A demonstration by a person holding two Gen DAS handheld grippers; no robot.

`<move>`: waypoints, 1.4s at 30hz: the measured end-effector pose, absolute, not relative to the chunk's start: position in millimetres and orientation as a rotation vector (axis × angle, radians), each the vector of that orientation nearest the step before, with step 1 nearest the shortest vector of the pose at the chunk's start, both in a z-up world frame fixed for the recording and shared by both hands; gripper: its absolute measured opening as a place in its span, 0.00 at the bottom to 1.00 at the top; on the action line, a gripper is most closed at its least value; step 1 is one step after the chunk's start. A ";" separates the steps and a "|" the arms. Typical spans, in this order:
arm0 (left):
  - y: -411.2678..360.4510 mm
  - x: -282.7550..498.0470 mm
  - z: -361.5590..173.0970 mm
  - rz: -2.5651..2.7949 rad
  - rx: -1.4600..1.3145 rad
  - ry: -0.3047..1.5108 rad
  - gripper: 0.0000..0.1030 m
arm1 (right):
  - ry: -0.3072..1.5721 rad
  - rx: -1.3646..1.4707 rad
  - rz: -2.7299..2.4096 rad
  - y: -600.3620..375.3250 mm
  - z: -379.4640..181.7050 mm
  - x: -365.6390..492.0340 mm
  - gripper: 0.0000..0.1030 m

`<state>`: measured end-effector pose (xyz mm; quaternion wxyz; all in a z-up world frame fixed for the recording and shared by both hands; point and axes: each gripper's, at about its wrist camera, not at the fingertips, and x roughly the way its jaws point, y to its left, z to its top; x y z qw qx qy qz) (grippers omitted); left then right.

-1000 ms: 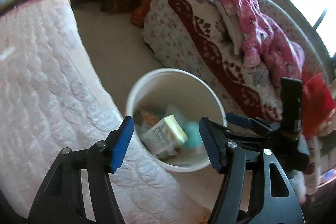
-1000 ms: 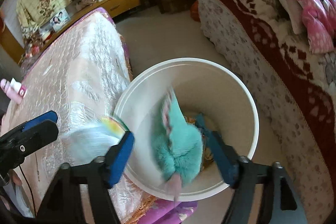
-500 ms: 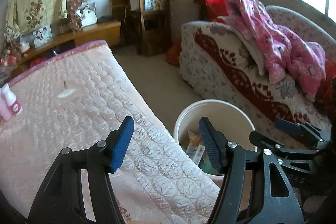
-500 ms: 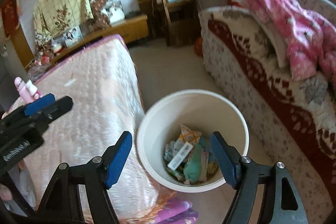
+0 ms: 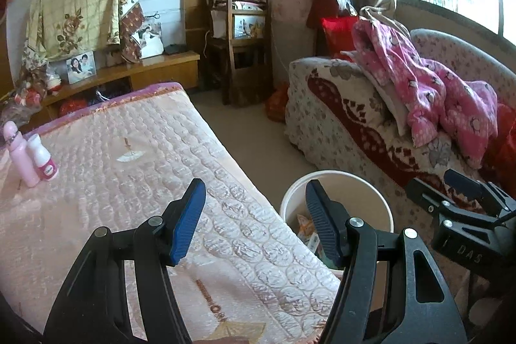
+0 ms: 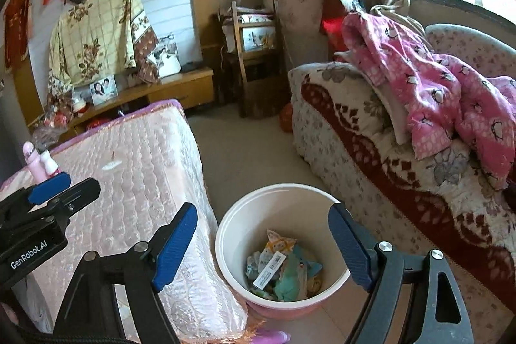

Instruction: Collect trash

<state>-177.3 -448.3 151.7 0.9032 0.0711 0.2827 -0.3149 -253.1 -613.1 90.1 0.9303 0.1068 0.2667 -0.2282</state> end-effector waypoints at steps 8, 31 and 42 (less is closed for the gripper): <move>-442.4 -183.5 158.1 -0.655 0.147 0.540 0.62 | 0.524 0.216 -0.474 -609.1 97.3 -256.4 0.80; -440.4 -182.1 157.1 -0.658 0.139 0.546 0.61 | 0.516 0.188 -0.458 -600.4 104.8 -252.9 0.80; -440.3 -181.9 157.1 -0.657 0.140 0.546 0.61 | 0.526 0.190 -0.452 -605.3 101.1 -250.2 0.80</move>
